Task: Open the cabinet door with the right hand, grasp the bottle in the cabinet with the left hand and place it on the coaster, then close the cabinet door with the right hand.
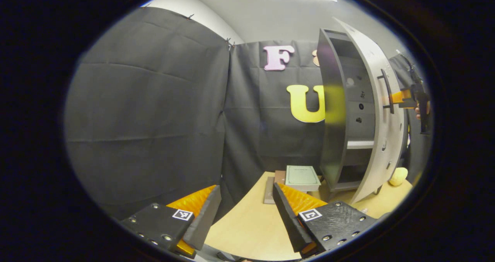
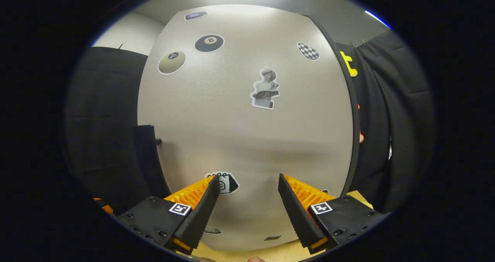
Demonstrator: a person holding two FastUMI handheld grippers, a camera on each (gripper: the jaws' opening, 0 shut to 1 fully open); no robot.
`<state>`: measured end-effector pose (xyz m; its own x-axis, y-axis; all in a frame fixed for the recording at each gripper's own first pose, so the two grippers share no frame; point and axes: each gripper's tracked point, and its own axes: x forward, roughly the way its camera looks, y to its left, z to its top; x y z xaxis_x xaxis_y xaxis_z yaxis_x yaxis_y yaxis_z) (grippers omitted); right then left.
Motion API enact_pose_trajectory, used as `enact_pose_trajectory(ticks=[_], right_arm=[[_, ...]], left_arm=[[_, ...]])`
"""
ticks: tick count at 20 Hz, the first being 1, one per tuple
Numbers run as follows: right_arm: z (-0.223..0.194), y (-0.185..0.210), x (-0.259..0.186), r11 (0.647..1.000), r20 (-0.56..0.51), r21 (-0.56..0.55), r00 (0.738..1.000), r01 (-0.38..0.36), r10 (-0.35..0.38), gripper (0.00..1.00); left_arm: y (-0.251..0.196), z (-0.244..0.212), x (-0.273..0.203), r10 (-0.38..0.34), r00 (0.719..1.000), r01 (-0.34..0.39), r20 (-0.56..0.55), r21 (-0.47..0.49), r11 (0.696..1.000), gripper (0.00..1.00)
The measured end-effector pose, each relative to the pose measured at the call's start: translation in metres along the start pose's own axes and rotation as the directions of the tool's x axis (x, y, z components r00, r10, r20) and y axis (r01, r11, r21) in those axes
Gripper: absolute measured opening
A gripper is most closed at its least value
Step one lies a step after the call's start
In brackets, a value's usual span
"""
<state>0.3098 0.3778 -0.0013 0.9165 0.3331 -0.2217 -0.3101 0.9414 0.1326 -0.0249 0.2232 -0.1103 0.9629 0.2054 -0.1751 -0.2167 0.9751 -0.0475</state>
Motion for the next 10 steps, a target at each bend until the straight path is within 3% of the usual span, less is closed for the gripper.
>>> enact_pose_trajectory(ticks=[10], right_arm=[[0.0, 0.001, -0.004, 0.999, -0.011, 0.025, 0.999, 0.04, -0.039, 0.96]], left_arm=[[0.019, -0.003, 0.011, 0.012, 1.0, -0.012, -0.002, -0.004, 1.0, 0.84]])
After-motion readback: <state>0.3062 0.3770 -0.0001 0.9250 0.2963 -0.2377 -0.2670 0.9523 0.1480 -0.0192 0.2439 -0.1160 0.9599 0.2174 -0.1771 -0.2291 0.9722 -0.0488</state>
